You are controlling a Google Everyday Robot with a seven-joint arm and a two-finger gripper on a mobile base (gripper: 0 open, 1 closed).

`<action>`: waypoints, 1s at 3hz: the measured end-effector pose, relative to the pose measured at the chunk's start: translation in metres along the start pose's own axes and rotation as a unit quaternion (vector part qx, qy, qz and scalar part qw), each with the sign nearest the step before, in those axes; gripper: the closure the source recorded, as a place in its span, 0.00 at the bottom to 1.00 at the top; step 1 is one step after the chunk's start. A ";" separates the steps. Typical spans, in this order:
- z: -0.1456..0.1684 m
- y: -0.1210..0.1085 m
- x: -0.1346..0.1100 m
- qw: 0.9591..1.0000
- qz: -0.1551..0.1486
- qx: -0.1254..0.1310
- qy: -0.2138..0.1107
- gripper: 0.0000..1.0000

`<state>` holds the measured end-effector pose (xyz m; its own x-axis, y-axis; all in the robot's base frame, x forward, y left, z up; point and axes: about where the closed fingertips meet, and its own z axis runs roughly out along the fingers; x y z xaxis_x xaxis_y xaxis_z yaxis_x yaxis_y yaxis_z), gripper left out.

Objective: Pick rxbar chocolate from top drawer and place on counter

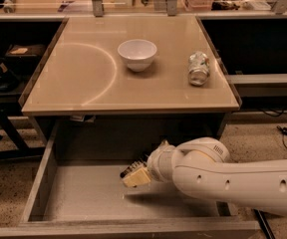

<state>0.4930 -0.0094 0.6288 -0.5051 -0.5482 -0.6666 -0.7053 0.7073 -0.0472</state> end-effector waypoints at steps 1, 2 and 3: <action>0.003 0.002 0.007 1.000 0.005 -0.003 0.004 0.00; 0.009 0.004 0.009 1.000 0.003 -0.008 0.006 0.00; 0.012 0.007 0.006 1.000 -0.003 -0.010 0.007 0.00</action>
Offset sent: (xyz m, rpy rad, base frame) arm -0.0113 0.0361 -0.0529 -0.0072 0.0249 -0.0004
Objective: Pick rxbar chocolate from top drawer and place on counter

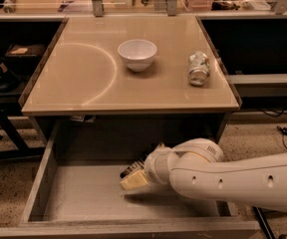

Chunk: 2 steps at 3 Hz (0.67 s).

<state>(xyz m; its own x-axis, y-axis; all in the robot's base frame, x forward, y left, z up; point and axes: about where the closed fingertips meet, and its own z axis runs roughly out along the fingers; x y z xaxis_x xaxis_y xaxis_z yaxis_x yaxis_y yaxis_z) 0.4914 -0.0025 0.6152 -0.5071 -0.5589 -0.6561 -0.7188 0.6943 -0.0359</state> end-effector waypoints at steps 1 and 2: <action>0.008 0.004 -0.001 1.000 -0.002 -0.007 0.001 0.00; 0.011 0.011 -0.001 1.000 0.001 -0.013 0.004 0.00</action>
Offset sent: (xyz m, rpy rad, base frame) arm -0.0204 0.0531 -0.0441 0.0066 0.0283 -0.0004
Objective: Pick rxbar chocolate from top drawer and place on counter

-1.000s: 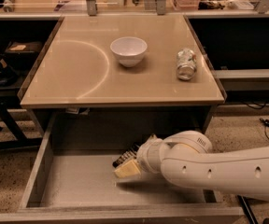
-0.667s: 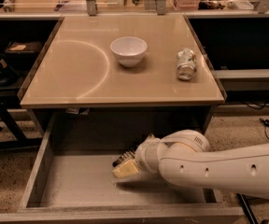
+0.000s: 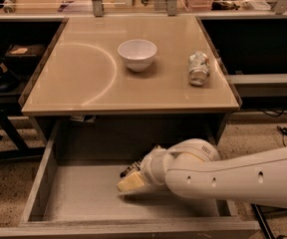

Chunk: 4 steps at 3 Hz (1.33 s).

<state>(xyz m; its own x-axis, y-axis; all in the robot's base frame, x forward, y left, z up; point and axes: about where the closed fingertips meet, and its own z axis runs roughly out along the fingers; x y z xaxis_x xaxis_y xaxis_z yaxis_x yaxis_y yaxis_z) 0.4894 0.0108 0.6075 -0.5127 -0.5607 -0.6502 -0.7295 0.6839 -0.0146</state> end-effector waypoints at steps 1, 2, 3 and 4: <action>0.001 0.006 0.000 1.000 0.004 -0.004 0.004 0.00; 0.003 0.010 0.000 1.000 0.005 -0.007 0.005 0.00; 0.012 0.016 0.003 1.000 0.009 -0.017 0.007 0.00; 0.015 0.014 0.005 1.000 0.011 -0.017 0.009 0.00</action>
Offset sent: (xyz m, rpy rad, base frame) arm -0.0229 0.0433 -0.0410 -0.0020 0.0208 -0.0136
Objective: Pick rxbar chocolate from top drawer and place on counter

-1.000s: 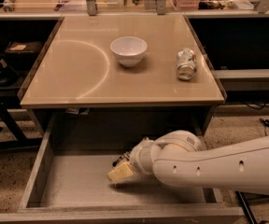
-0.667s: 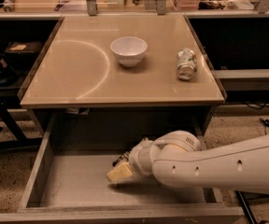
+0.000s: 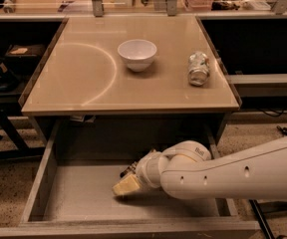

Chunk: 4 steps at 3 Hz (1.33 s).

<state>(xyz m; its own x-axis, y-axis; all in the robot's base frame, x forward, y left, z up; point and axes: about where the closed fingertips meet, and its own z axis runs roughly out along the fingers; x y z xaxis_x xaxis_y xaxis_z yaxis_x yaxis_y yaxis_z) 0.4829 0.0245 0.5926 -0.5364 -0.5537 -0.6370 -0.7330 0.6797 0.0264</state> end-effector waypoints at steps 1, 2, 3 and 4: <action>0.001 -0.007 0.003 1.000 0.000 0.004 0.000 0.00; 0.001 -0.008 0.003 1.000 -0.001 0.005 0.000 0.18; 0.001 -0.008 0.003 1.000 -0.001 0.005 0.000 0.41; 0.001 -0.008 0.003 1.000 -0.001 0.005 0.000 0.64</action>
Offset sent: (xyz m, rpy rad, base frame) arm 0.0037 -0.0056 -0.0021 -0.0049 -0.0047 -0.0045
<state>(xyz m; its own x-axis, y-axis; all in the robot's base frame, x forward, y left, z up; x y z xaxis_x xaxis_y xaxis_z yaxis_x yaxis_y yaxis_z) 0.4872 0.0180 0.5903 -0.5356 -0.5545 -0.6369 -0.7296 0.6836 0.0185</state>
